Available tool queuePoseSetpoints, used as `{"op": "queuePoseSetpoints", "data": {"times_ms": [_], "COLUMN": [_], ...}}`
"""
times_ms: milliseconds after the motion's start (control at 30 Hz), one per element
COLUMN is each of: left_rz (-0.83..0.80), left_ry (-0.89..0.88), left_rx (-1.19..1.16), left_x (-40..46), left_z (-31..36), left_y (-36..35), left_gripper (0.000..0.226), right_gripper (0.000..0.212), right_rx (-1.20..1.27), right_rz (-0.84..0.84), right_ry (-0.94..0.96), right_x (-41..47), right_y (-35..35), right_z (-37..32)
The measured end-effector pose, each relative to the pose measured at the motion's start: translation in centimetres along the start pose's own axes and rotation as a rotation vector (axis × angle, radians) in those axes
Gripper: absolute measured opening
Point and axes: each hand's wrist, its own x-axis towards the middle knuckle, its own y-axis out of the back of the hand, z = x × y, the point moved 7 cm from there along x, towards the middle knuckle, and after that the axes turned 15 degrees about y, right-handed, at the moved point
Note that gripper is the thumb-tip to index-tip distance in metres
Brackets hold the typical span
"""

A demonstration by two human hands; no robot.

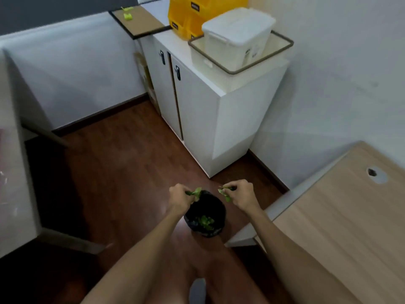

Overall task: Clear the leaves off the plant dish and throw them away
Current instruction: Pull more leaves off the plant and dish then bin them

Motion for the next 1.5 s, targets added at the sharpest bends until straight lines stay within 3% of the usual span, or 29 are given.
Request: {"op": "queuePoseSetpoints", "data": {"times_ms": [67, 133, 333, 467, 633, 933, 1500], "left_rz": [-0.017, -0.011, 0.034, 0.026, -0.029, -0.206, -0.338], "left_ry": [0.032, 0.097, 0.286, 0.273, 0.260, 0.266, 0.198], "left_rx": [-0.042, -0.117, -0.195, -0.175, -0.132, -0.172, 0.024], "left_x": [1.1, 2.0, 7.4, 11.7, 15.1, 16.1, 16.0], "left_z": [-1.1, -2.7, -8.4, -9.7, -10.7, -10.5, -13.1], "left_y": [-2.0, -4.0, -10.3, -14.2, -18.7, -21.1, -19.6], "left_gripper": [0.030, 0.006, 0.012, 0.006, 0.018, 0.048, 0.048], "right_gripper": [0.013, 0.014, 0.015, 0.015, 0.017, 0.021, 0.037], "right_rx": [0.003, 0.038, 0.036, 0.102, 0.154, 0.105, 0.058], "right_rz": [0.029, 0.054, 0.090, 0.200, 0.302, 0.211, -0.033], "right_ry": [-0.032, -0.077, -0.209, -0.306, -0.384, -0.402, -0.335], "right_x": [0.6, 0.8, 2.8, 4.4, 5.2, 5.6, 5.4], "right_y": [-2.3, -5.0, -11.6, -14.2, -16.4, -18.2, -18.3], "right_z": [1.7, 3.7, 10.7, 15.6, 18.7, 19.8, 18.4]}}
